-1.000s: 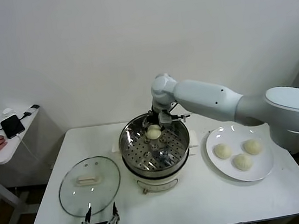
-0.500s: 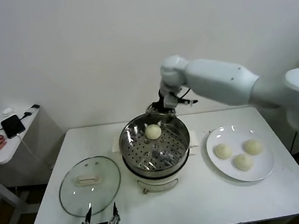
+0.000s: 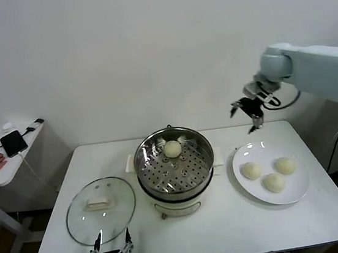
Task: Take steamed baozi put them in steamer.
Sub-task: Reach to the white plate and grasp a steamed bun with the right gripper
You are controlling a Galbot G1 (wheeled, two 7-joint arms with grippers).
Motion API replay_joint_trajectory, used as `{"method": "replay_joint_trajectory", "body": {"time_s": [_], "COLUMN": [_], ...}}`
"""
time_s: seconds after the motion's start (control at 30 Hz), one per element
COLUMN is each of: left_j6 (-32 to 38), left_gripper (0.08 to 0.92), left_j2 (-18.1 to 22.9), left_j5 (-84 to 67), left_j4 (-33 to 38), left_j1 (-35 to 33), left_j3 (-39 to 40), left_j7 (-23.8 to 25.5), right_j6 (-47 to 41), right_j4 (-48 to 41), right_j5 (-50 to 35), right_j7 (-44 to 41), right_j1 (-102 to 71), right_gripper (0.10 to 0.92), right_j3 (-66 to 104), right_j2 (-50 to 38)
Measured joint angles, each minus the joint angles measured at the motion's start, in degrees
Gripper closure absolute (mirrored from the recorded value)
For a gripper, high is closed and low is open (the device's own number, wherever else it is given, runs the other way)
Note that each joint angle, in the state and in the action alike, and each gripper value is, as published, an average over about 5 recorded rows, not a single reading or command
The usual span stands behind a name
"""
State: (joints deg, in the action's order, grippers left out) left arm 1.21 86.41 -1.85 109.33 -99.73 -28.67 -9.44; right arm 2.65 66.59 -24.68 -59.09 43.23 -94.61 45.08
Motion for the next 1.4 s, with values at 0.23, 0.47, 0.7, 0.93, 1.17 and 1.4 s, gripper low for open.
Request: {"method": "replay_joint_trajectory", "body": {"time_s": [0.23,0.47,0.7,0.93,1.17,1.4], "left_j6": [0.0,0.0,0.0,0.0,0.1,0.1], "left_gripper": [0.177,0.177,0.177,0.177,0.177,0.177], "left_j2": [0.2,0.4,0.8,0.8,0.8,0.7], "left_j5": [0.0,0.1,0.4,0.4,0.5,0.5], "left_j4": [-0.1,-0.3,-0.7,-1.0,-1.0,-0.6], "left_j1": [-0.2,-0.7,-0.9,-0.8,-0.8,-1.1], "left_j3": [-0.4,-0.8,-0.7,-0.6,-0.5,-0.2], "left_j7": [-0.1,-0.4,-0.4,-0.5,-0.5,-0.7], "right_j6": [-8.8,-13.9,-16.3,-17.2,-17.7,-17.4], "right_j4": [0.3,-2.3,-5.7,-9.0,-10.1,-9.7], "right_j5": [-1.1,0.1,2.5,4.3,4.9,4.3], "right_j7": [3.1,5.6,7.3,7.6,6.9,5.2], "right_j1": [-8.4,-17.8,-25.0,-28.5,-29.6,-28.1], "right_gripper": [0.203,0.203,0.203,0.246,0.372,0.396], "right_j3": [3.7,10.3,15.9,19.1,20.3,19.8], "right_j2": [-3.3,-2.6,0.0,2.5,3.3,3.2]}}
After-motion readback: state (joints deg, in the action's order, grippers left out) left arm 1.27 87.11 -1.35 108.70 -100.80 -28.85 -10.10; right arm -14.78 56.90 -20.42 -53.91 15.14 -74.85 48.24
